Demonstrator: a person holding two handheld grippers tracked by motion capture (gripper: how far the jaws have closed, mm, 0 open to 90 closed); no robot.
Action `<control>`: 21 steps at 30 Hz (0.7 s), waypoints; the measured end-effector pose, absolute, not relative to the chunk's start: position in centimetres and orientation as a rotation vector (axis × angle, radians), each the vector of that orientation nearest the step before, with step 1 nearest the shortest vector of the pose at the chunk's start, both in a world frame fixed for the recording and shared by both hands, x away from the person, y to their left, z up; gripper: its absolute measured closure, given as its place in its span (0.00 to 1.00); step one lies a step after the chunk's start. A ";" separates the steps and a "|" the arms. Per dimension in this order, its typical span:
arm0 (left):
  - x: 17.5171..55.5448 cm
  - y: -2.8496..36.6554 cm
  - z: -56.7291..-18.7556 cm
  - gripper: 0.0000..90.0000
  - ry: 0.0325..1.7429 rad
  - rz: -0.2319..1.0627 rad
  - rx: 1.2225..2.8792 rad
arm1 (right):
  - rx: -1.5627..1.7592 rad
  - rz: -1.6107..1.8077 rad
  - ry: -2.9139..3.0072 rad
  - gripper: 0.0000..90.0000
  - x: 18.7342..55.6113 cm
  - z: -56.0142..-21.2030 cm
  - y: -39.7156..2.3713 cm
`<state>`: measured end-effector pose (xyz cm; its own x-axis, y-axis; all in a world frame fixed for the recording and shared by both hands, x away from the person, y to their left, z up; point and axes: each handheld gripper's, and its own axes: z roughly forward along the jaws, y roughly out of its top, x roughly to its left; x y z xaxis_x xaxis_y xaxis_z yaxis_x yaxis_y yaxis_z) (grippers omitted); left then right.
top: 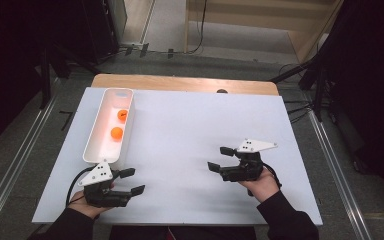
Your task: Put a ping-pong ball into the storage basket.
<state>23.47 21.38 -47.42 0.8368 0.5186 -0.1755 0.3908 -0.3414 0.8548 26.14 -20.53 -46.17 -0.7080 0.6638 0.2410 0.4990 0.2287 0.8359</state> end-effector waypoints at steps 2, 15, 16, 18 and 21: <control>23.5 21.4 -47.4 0.35 0.673 0.154 1.973 | 1.121 1.481 2.317 0.24 26.0 -46.3 -20.8; 23.5 21.4 -47.4 0.35 0.670 0.156 1.975 | 1.142 1.440 2.292 0.24 24.8 -47.1 -22.2; 23.5 21.4 -47.4 0.35 0.670 0.156 1.974 | 1.144 1.439 2.289 0.24 24.7 -47.1 -22.3; 23.5 21.4 -47.4 0.35 0.670 0.156 1.975 | 1.146 1.433 2.287 0.24 24.5 -47.3 -22.5; 23.5 21.4 -47.4 0.35 0.671 0.157 1.973 | 1.148 1.428 2.280 0.24 24.2 -47.4 -22.8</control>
<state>23.46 21.39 -47.40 0.8371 0.5190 -0.1729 0.3885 -0.3415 0.8558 24.24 -22.75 -47.39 -0.6722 0.7095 0.2116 0.4999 0.2242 0.8366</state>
